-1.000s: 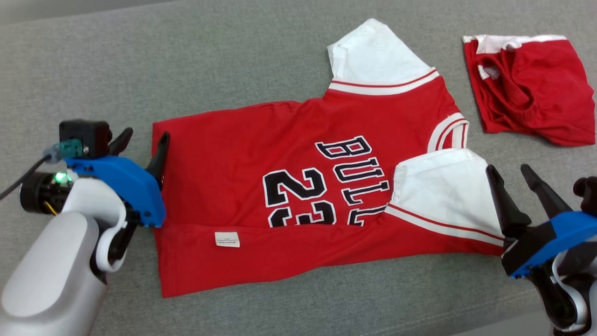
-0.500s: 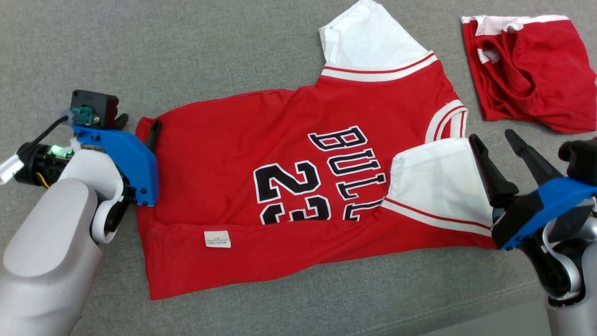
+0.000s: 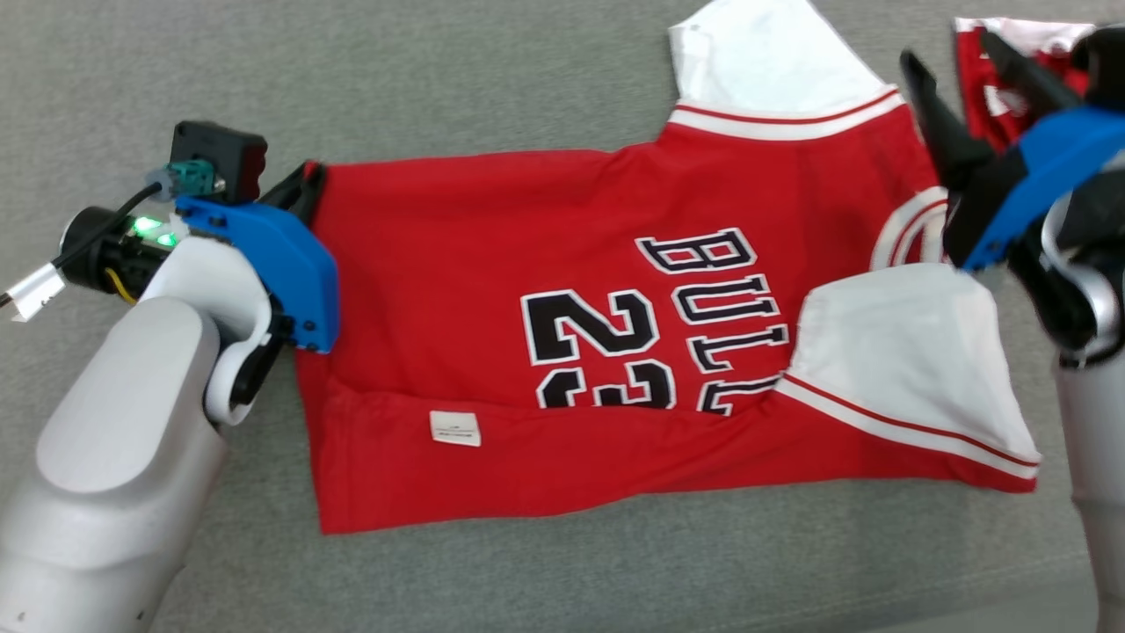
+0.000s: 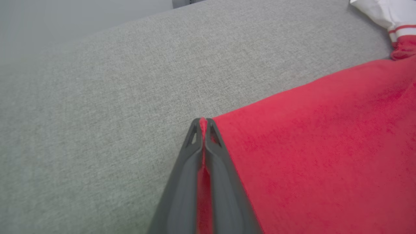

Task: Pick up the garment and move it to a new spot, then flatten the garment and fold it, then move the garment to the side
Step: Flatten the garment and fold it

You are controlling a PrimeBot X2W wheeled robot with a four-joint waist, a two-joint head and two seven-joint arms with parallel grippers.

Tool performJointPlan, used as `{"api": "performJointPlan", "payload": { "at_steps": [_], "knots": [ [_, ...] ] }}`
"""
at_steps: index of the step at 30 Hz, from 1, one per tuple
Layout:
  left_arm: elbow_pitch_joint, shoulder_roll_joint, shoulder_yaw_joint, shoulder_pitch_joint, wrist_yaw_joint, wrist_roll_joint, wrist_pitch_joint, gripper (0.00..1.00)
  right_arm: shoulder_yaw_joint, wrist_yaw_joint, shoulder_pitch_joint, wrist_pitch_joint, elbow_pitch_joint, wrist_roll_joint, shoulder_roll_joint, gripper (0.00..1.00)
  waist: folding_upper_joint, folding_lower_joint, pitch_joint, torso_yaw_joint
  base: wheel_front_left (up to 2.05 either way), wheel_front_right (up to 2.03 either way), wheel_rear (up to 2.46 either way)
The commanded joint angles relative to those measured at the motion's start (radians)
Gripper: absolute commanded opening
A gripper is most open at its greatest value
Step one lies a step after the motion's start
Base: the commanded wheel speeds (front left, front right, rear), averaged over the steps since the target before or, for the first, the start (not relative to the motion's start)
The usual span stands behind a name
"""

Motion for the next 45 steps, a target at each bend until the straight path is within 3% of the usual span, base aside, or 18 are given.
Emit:
{"api": "performJointPlan", "payload": {
  "at_steps": [1, 8, 11, 23, 24, 25, 26, 28, 37, 45],
  "knots": [
    [-0.019, -0.014, 0.011, -0.018, 0.013, -0.004, -0.024, 0.0, 0.002, 0.0, -0.067, 0.003, 0.056, -0.023, -0.01, 1.0, -0.0002, -0.0001, 0.027, 0.04, 0.0, 0.0, 0.0],
    [-0.069, -0.088, 0.01, -0.023, 0.029, -0.017, -0.096, 0.0, -0.04, 0.0, -0.278, 0.022, 0.317, -0.14, -0.035, 1.0, -0.0002, -0.0001, 0.078, 0.152, 0.0, 0.0, 0.0],
    [-0.071, -0.146, -0.005, -0.051, 0.029, -0.011, -0.143, 0.0, -0.114, 0.0, -0.381, 0.044, 0.467, -0.203, -0.036, 1.0, -0.0002, -0.0001, 0.114, 0.212, 0.0, 0.0, 0.0],
    [-0.018, -0.222, -0.045, -0.106, 0.013, 0.002, -0.204, 0.0, -0.238, 0.0, -0.534, 0.067, 0.718, -0.321, -0.013, 1.0, -0.0002, -0.0001, 0.158, 0.257, 0.0, 0.0, 0.0],
    [-0.013, -0.223, -0.047, -0.107, 0.013, 0.003, -0.208, 0.0, -0.24, 0.0, -0.538, 0.067, 0.732, -0.329, -0.012, 0.88, -0.0002, -0.0001, 0.157, 0.255, 0.0, 0.0, 0.0],
    [-0.007, -0.224, -0.048, -0.107, 0.011, 0.003, -0.208, 0.0, -0.24, 0.0, -0.543, 0.071, 0.744, -0.335, -0.01, 0.49, -0.0002, -0.0001, 0.155, 0.253, 0.0, 0.0, 0.0],
    [-0.002, -0.224, -0.05, -0.108, 0.01, 0.003, -0.209, 0.0, -0.239, 0.0, -0.549, 0.07, 0.755, -0.339, -0.008, 0.38, -0.0002, -0.0001, 0.154, 0.25, 0.0, 0.0, 0.0],
    [0.007, -0.222, -0.05, -0.112, 0.01, 0.002, -0.213, 0.0, -0.233, 0.0, -0.556, 0.057, 0.774, -0.348, -0.002, 0.0, -0.0002, -0.0001, 0.15, 0.243, 0.0, 0.0, 0.0],
    [0.057, -0.202, -0.035, -0.107, 0.018, -0.012, -0.233, 0.0, -0.192, 0.0, -0.556, -0.146, 0.812, -0.331, 0.017, 0.0, -0.0002, -0.0001, 0.101, 0.188, 0.0, 0.0, 0.0],
    [0.095, -0.172, -0.011, -0.031, 0.022, -0.045, -0.265, 0.0, -0.071, 0.0, -0.455, -0.267, 0.835, -0.178, 0.011, 0.0, -0.0002, -0.0001, -0.017, 0.112, 0.0, 0.0, 0.0]
  ]
}}
